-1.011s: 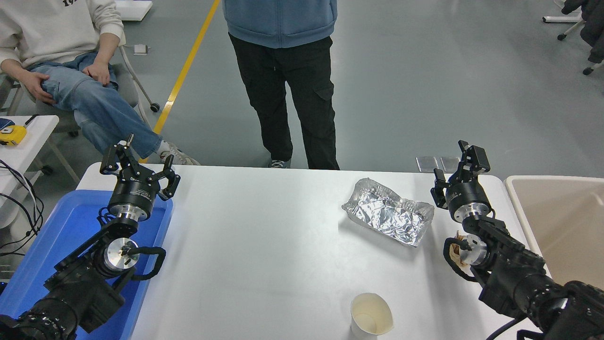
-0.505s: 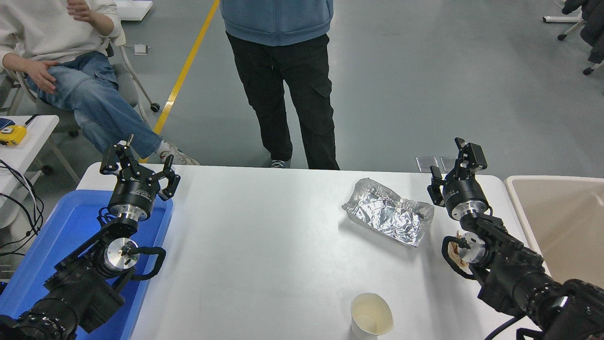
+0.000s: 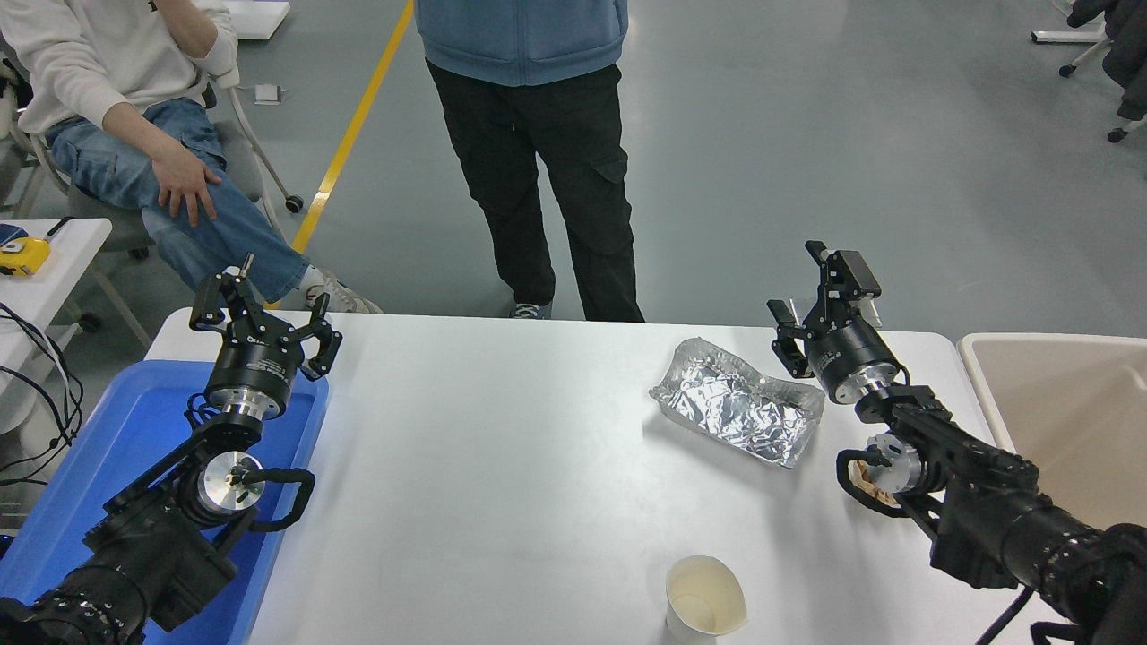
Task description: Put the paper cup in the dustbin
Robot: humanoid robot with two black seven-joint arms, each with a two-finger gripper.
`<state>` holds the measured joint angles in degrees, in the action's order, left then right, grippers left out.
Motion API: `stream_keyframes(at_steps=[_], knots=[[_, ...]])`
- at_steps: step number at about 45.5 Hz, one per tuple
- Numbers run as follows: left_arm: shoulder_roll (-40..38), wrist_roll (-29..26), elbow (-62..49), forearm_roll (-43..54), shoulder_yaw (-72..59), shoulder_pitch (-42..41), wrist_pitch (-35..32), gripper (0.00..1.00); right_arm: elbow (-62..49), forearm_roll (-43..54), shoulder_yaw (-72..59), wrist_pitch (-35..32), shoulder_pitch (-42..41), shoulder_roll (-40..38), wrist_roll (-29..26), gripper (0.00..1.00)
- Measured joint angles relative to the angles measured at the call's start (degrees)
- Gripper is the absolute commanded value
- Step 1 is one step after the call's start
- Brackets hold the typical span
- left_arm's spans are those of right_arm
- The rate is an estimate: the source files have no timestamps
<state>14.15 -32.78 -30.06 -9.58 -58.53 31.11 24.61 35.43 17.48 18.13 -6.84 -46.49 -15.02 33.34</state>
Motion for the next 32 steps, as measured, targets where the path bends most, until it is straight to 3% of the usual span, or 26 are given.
stream_keyframes(at_steps=[16, 32], knots=[[0.0, 0.0, 0.0, 0.0, 0.0, 0.0, 0.0, 1.00, 18.6, 18.1, -7.4, 3.2, -5.5, -10.0, -14.1, 1.00], [0.0, 0.0, 0.0, 0.0, 0.0, 0.0, 0.0, 1.00, 33.8, 31.0, -24.0, 3.9, -16.8, -16.8, -18.6, 1.00]])
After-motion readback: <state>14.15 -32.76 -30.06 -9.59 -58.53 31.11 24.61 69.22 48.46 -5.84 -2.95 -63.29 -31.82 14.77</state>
